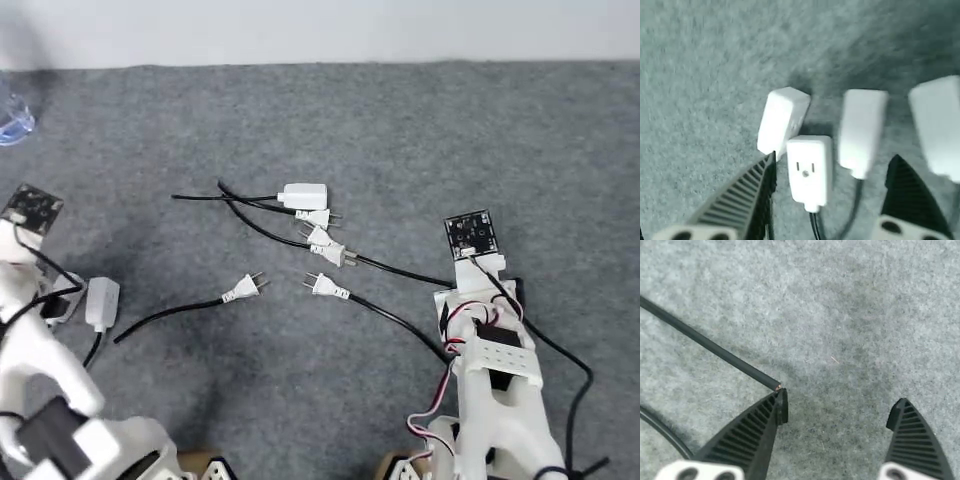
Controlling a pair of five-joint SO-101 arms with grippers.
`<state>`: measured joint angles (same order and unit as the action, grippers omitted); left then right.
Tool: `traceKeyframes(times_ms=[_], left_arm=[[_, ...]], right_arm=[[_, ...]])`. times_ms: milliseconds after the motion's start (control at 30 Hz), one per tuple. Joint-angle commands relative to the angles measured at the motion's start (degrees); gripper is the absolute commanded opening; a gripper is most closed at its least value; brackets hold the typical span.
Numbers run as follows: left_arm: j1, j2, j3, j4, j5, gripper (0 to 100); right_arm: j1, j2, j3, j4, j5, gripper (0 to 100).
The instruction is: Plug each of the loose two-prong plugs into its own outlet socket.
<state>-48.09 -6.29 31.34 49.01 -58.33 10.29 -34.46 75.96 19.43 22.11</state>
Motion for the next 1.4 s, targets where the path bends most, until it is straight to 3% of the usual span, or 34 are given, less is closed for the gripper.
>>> traceKeyframes(times_ms=[0, 200, 367, 600, 700, 900, 1133, 1367], left_arm=[[3.25, -9.85, -2.07, 7.91, 4.92, 33], [13.45, -16.44, 2.15, 19.52, 19.16, 33], [19.25, -19.60, 8.40, 19.69, 31.30, 33], [20.92, -27.08, 18.51, 19.34, 34.64, 33], [20.92, -32.18, 24.84, 15.56, 35.16, 33], [20.75, -43.60, 36.79, 8.79, 43.43, 33], [10.73, -59.43, 44.53, 9.58, 43.69, 33], [-5.80, -73.67, 50.59, 9.93, 43.69, 33]], right_arm=[[-0.57, 0.04, -0.35, -1.01, 0.62, 31.3], [-1.80, 0.04, -1.05, -1.01, 0.79, 31.3], [-6.46, 0.04, -7.03, 8.57, 6.86, 31.3], [-14.81, 0.04, -26.20, 27.38, 3.52, 31.4], [-20.00, 0.13, -33.05, 33.10, 2.73, 31.4], [-32.48, 0.13, -39.91, 39.25, 3.16, 31.4], [-45.93, 7.34, -44.40, 39.25, 11.25, 31.4], [-49.45, 24.13, -59.69, 40.92, 14.07, 31.4]])
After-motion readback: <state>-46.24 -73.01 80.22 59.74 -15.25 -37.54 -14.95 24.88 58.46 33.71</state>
